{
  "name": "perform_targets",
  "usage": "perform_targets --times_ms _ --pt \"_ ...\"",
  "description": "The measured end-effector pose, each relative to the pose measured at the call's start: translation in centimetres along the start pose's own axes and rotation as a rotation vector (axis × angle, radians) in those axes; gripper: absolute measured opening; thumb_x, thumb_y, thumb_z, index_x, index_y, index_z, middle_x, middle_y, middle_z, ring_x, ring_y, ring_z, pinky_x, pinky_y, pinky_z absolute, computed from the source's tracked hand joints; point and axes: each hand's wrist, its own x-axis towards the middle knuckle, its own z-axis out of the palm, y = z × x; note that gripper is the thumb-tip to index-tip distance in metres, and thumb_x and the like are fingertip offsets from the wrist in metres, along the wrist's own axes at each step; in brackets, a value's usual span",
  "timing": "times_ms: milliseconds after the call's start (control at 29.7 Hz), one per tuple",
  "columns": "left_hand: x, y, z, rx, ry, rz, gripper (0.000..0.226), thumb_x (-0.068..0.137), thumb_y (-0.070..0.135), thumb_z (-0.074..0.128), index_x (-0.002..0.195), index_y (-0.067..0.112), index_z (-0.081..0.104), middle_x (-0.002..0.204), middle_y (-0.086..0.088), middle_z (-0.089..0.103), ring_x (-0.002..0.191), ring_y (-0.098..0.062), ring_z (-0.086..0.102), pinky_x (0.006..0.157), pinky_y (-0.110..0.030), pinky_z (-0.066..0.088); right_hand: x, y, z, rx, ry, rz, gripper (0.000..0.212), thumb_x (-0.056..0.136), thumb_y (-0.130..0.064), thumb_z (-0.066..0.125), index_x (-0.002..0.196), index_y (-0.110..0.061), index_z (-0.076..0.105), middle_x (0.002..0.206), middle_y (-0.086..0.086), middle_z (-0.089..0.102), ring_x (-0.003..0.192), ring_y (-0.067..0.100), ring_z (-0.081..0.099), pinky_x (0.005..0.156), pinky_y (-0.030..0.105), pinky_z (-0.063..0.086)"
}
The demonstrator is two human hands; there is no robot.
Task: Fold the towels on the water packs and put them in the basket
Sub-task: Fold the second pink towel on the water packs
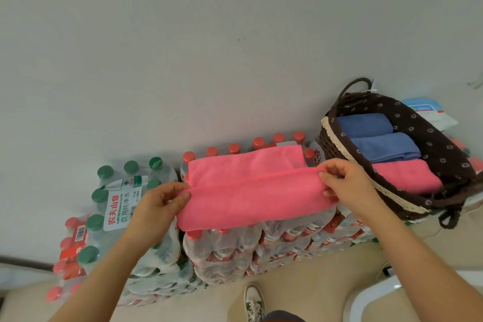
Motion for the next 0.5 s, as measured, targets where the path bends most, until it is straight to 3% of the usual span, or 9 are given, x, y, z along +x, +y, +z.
perform_targets --times_ms 101,202,269,370,505 --pt "2.5 0.8 0.2 0.019 0.101 -0.008 0.027 0.092 0.01 0.059 0.079 0.032 0.066 0.074 0.008 0.069 0.072 -0.005 0.06 0.068 -0.025 0.044 2.3 -1.0 1.2 -0.181 0.077 -0.146 0.011 0.093 -0.011 0.058 0.091 -0.019 0.064 0.085 -0.005 0.065 0.055 0.009 0.059 0.055 0.018 0.048" --pt "5.0 1.3 0.6 0.143 0.133 -0.012 0.024 0.093 0.01 0.055 0.082 0.03 0.064 0.084 0.007 0.067 0.079 -0.012 0.06 0.072 -0.027 0.046 4.5 -1.5 2.4 -0.327 0.105 -0.238 0.007 0.093 -0.013 0.056 0.094 -0.018 0.061 0.084 -0.01 0.061 0.071 0.003 0.054 0.065 0.017 0.042" --pt "6.6 0.9 0.9 0.213 0.123 -0.038 0.018 0.094 0.012 0.053 0.094 0.024 0.067 0.09 0.004 0.068 0.087 -0.016 0.061 0.078 -0.031 0.048 5.9 -1.3 3.0 -0.397 0.1 -0.241 0.006 0.093 -0.013 0.055 0.096 -0.016 0.06 0.087 -0.004 0.062 0.079 0.01 0.055 0.068 0.023 0.042" --pt "7.9 0.1 1.3 0.369 0.107 -0.048 0.018 0.096 0.017 0.05 0.106 0.017 0.066 0.096 0.0 0.067 0.086 -0.016 0.057 0.075 -0.028 0.041 7.3 -0.6 3.9 -0.475 0.068 -0.219 0.008 0.094 -0.016 0.055 0.099 -0.014 0.061 0.092 0.006 0.065 0.086 0.023 0.06 0.077 0.039 0.05" --pt "8.6 -0.3 1.8 0.485 0.121 -0.019 0.018 0.097 0.018 0.05 0.106 0.013 0.065 0.093 -0.006 0.067 0.079 -0.017 0.054 0.068 -0.028 0.035 8.1 0.2 4.4 -0.569 0.061 -0.235 0.01 0.095 -0.018 0.053 0.099 -0.012 0.06 0.088 0.008 0.065 0.083 0.027 0.062 0.072 0.037 0.049"
